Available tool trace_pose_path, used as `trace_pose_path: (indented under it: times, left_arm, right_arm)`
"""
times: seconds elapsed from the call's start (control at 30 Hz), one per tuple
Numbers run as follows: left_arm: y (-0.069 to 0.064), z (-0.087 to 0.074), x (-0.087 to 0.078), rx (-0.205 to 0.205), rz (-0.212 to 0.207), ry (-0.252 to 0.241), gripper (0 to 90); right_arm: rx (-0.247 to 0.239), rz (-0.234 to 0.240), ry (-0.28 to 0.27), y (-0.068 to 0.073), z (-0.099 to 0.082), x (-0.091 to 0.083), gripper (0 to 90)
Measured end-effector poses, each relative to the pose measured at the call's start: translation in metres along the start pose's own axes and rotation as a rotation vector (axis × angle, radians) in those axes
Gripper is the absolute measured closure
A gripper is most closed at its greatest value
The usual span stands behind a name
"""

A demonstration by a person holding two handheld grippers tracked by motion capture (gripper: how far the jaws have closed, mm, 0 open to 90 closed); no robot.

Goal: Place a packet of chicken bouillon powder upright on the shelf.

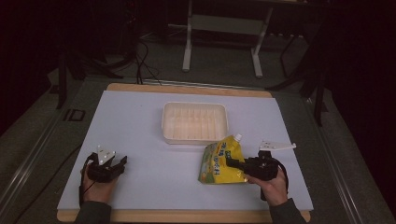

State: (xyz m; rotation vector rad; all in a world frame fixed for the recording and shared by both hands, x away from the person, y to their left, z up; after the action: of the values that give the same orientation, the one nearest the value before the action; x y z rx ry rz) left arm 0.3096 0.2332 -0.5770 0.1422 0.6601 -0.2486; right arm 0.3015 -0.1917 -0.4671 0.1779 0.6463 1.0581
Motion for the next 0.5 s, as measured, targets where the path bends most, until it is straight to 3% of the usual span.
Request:
trace_pose_path:
  times: [0.1,0.5]
  left_arm:
    - [-0.0007,0.0005,0.0003,0.006,0.000,-0.003,50.1]
    - [-0.0012,0.0008,0.0005,0.004,-0.003,-0.008,50.0]
  right_arm:
    - [-0.041,-0.015,-0.007,0.0014,0.0038,-0.0014,90.0]
    - [-0.104,-0.041,-0.018,0.0000,0.0113,-0.0029,90.0]
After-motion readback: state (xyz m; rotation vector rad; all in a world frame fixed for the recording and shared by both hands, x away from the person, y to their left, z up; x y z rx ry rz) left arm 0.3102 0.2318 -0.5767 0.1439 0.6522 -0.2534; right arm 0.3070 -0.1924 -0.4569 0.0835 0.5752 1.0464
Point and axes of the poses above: each handheld gripper's, and its own axes: x roughly forward along the jaws, z roughly out of its top, y roughly to its left, the point moved 6 cm from there along x, roughly forward along the jaws, and after that the axes turned 1 degree about -z, right-handed, at the moved point
